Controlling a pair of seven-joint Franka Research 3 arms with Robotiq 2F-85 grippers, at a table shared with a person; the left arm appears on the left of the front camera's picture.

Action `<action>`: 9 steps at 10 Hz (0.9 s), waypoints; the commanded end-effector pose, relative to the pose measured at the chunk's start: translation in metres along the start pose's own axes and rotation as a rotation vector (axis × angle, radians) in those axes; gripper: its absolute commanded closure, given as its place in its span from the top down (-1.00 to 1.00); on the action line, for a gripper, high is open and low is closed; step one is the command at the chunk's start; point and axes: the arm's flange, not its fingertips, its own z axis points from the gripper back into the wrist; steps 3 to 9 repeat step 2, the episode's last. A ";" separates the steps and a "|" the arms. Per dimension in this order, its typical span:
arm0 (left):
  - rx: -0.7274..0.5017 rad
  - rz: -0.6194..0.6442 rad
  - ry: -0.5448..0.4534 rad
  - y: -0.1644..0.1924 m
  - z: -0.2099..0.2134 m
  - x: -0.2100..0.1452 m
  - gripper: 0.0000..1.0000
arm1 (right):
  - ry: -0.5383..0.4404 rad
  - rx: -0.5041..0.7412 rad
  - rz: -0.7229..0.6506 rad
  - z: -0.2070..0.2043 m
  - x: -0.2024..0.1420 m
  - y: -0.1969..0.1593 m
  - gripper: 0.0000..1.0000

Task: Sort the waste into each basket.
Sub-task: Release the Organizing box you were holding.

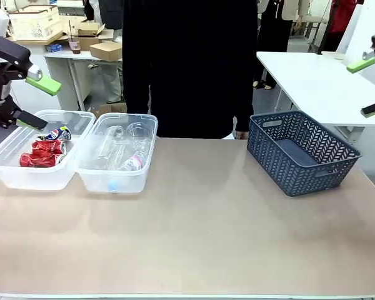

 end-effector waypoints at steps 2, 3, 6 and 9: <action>-0.021 -0.009 0.001 0.000 0.001 0.000 1.00 | 0.003 0.024 0.028 0.000 0.002 0.000 1.00; -0.021 -0.009 0.001 0.000 0.001 0.000 1.00 | 0.003 0.024 0.028 0.000 0.002 0.000 1.00; -0.021 -0.009 0.001 0.000 0.001 0.000 1.00 | 0.003 0.024 0.028 0.000 0.002 0.000 1.00; -0.021 -0.009 0.001 0.000 0.001 0.000 1.00 | 0.003 0.024 0.028 0.000 0.002 0.000 1.00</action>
